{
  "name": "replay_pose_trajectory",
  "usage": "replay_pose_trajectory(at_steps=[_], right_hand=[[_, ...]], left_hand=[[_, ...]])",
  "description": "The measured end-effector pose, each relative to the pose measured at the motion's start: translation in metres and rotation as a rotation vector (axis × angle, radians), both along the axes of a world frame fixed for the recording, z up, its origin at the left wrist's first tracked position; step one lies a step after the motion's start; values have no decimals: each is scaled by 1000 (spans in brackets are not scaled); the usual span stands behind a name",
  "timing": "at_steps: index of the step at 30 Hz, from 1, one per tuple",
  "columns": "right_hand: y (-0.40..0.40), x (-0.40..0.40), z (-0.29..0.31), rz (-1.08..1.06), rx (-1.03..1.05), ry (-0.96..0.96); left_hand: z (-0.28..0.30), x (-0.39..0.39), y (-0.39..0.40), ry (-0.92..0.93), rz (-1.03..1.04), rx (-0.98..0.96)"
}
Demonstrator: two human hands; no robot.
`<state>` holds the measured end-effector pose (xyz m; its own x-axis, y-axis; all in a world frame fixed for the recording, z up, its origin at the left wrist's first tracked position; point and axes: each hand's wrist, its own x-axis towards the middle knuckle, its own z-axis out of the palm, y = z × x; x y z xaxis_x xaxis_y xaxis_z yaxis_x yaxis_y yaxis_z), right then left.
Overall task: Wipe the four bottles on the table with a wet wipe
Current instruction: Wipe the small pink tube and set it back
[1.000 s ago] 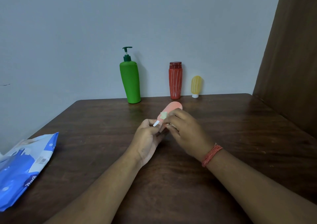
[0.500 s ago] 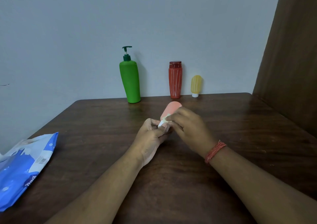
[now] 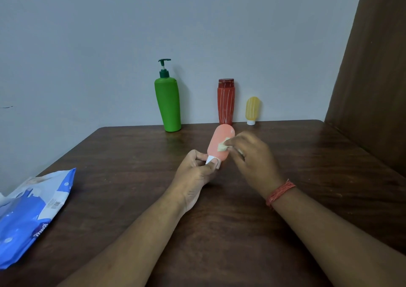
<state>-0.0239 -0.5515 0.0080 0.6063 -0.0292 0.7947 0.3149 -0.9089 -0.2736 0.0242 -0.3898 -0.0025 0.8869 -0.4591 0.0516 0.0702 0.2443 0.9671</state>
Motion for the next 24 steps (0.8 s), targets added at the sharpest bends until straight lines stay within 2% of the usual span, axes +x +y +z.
replay_pose_trajectory(at_steps=[3,6,8,13,15,17,20,22,24], right_hand=[[-3,-2,0,-31,97,-1],[10,-2,-5,80,27,65],[10,0,-5,68,32,69],[-8,-3,5,-111,330,-11],[-9,-3,7,-139,409,-12],[-5,-3,5,-69,411,1],[7,-1,-5,20,273,81],[9,1,-4,-2,251,74],[5,0,1,-67,314,26]], left_hand=[[0,-1,0,3,22,25],[0,-1,2,12,31,-15],[0,0,4,-26,23,27],[0,-3,3,-229,-54,306],[-1,-3,3,-259,-60,339],[-1,-2,3,-244,-31,317],[-2,0,5,-164,28,219],[-3,2,5,-177,9,229],[-2,1,4,-240,-33,306]])
